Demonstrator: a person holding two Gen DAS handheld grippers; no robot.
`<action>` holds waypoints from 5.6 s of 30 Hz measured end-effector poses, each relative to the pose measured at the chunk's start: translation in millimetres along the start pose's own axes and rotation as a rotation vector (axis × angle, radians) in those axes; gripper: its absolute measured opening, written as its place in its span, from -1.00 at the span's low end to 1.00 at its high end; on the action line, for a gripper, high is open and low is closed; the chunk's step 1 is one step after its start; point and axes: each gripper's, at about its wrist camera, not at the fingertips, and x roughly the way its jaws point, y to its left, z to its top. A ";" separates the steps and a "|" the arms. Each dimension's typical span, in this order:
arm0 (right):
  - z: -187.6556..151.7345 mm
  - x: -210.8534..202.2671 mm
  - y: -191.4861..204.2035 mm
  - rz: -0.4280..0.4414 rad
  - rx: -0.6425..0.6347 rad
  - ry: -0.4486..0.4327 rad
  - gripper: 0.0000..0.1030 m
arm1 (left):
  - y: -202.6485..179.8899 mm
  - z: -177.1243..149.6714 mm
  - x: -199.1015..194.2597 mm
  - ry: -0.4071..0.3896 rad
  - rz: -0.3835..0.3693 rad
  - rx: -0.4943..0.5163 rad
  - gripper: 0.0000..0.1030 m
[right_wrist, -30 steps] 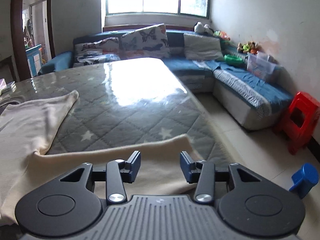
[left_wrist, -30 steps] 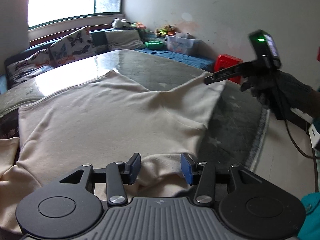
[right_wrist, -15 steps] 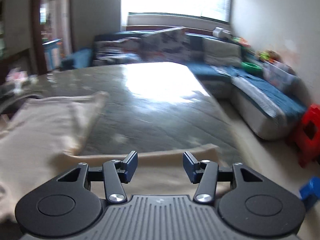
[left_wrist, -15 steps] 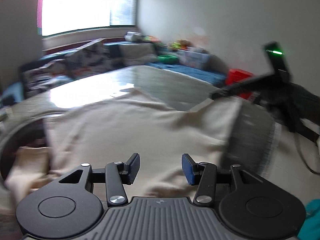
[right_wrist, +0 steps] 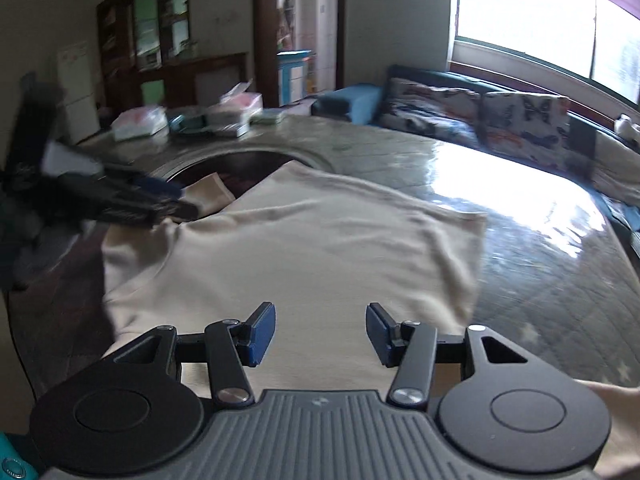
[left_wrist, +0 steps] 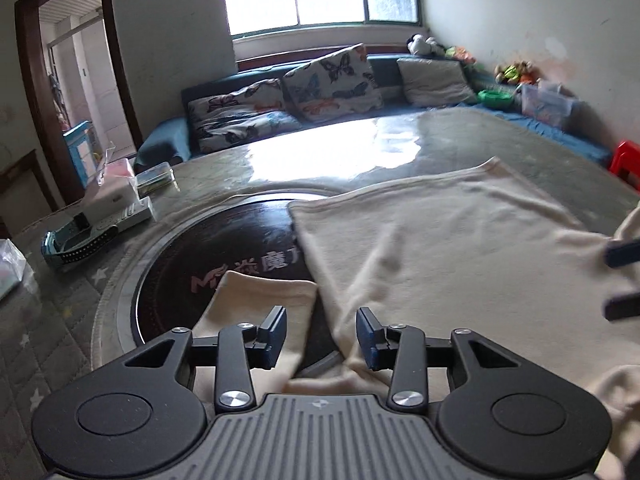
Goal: Fold clothes
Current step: 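Grasp the opposite side of the sweatshirt with the left gripper, then lift the grasped side with the left gripper toward the shirt's centre, then lay the side over the body and open the left gripper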
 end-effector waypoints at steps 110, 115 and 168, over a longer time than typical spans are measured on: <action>33.3 89.2 167.8 0.444 -0.361 0.106 0.26 | 166.7 -100.6 -75.8 -0.018 0.300 -0.601 -0.45; 24.8 76.9 187.9 0.542 -0.449 0.105 0.24 | 167.8 -99.7 -72.0 -0.021 0.313 -0.595 -0.70; -27.0 -40.0 -50.4 -0.016 0.290 -0.036 -0.03 | -97.8 -23.3 -85.4 -0.097 -0.390 -0.064 -0.84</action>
